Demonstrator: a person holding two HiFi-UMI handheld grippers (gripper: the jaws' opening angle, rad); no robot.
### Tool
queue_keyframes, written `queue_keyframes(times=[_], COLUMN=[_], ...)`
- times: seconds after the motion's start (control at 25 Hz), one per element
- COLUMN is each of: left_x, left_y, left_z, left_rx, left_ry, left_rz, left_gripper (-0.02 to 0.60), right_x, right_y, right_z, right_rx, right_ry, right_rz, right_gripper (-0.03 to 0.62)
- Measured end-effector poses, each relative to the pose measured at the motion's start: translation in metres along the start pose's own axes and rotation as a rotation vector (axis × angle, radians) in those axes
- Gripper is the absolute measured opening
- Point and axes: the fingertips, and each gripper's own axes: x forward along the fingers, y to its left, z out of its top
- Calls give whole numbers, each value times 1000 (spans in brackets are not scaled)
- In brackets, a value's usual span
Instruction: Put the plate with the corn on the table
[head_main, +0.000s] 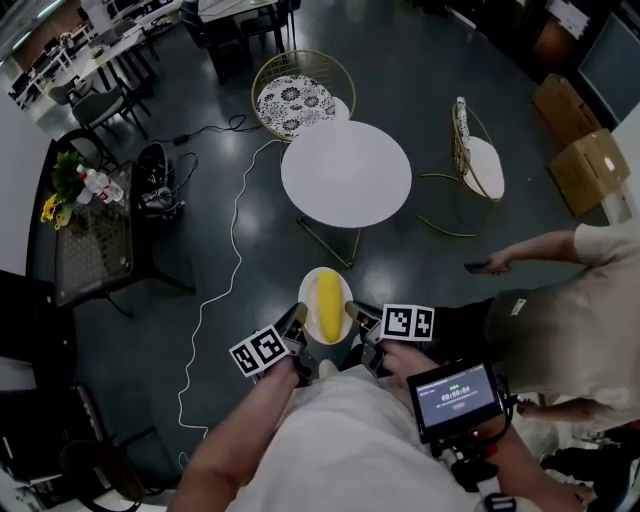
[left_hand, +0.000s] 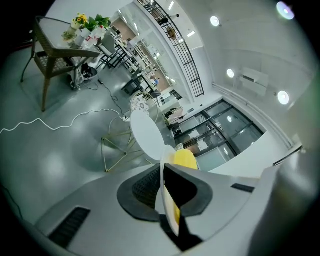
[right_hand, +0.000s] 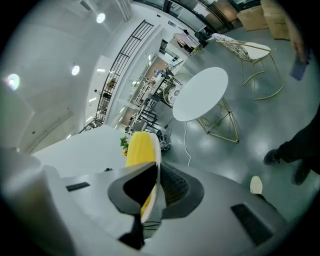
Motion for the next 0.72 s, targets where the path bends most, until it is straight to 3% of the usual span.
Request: queue_keyframes(times=[0.44, 0.72], left_x=[38, 88], left_y=[12, 6], left_z=[41, 75], left_rx=[-2, 16], left_ry=[-8, 5], left_rz=[29, 22], left_gripper=[32, 32], right_x=[41, 62], right_y=[-6, -18], right_z=[42, 94], right_rx=[14, 14], right_ry=[16, 25], right_rz=[30, 24], right_gripper=[31, 31])
